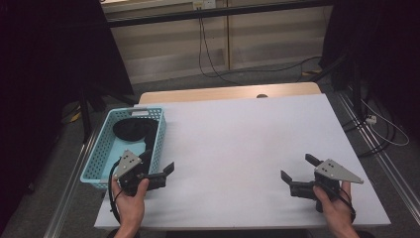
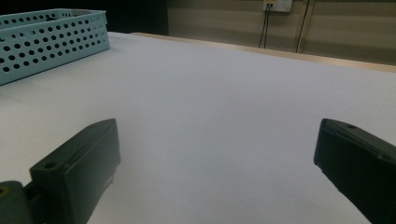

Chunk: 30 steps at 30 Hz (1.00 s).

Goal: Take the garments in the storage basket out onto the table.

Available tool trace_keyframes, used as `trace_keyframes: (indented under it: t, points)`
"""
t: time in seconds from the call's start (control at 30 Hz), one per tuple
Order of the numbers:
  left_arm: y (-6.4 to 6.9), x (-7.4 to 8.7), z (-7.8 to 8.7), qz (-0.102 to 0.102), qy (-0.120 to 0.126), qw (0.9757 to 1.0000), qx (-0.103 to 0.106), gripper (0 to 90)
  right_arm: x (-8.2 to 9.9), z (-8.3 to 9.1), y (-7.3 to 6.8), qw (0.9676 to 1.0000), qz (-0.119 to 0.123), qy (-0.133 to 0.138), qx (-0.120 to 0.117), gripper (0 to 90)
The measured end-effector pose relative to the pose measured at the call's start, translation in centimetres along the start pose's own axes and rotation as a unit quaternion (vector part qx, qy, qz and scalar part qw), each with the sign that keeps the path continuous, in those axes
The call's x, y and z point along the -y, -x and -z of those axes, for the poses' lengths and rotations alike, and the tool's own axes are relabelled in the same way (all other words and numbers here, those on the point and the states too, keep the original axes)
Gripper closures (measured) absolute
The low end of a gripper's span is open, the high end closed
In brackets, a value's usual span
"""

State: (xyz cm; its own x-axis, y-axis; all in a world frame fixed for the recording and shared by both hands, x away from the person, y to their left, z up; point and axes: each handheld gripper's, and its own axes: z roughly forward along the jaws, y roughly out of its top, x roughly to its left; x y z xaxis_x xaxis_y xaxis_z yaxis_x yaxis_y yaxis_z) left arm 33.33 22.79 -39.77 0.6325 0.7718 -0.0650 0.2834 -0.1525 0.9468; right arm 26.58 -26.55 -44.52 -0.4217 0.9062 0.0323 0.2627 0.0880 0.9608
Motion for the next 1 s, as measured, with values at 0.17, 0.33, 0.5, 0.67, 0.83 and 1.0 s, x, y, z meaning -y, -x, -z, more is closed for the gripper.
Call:
trace_keyframes:
  t: [0.17, 0.33, 0.5, 0.67, 0.83, 1.0]
  points:
    - [-0.9, -0.2, -0.4, 0.005, -0.018, 0.9998, 0.012, 7.0, 0.0, 0.3, -0.1, 1.0000, 0.002, -0.001, 0.007, 0.5]
    - [-1.2, -0.6, -0.4, 0.000, -0.028, 0.9995, 0.015, 6.8, 0.0, 0.3, -0.2, 0.9999, 0.004, -0.001, 0.011, 0.5]
    - [-1.8, -1.9, -0.4, -0.015, -0.043, 0.9990, -0.005, 7.3, 0.0, 0.2, -0.2, 0.9999, 0.005, -0.004, 0.009, 0.5]
    - [-2.5, -2.7, -0.3, -0.007, -0.051, 0.9986, -0.008, 8.1, 0.0, 0.0, -0.2, 0.9999, 0.008, -0.004, 0.007, 0.5]
    - [-4.0, -3.7, -0.5, -0.009, -0.047, 0.9987, -0.017, 9.9, 0.0, 0.0, -0.3, 0.9999, 0.009, -0.004, 0.006, 0.5]
    - [-5.2, -4.4, -1.0, 0.007, -0.053, 0.9985, -0.014, 10.5, 0.0, -0.1, -0.3, 0.9999, 0.008, -0.005, 0.005, 0.5]
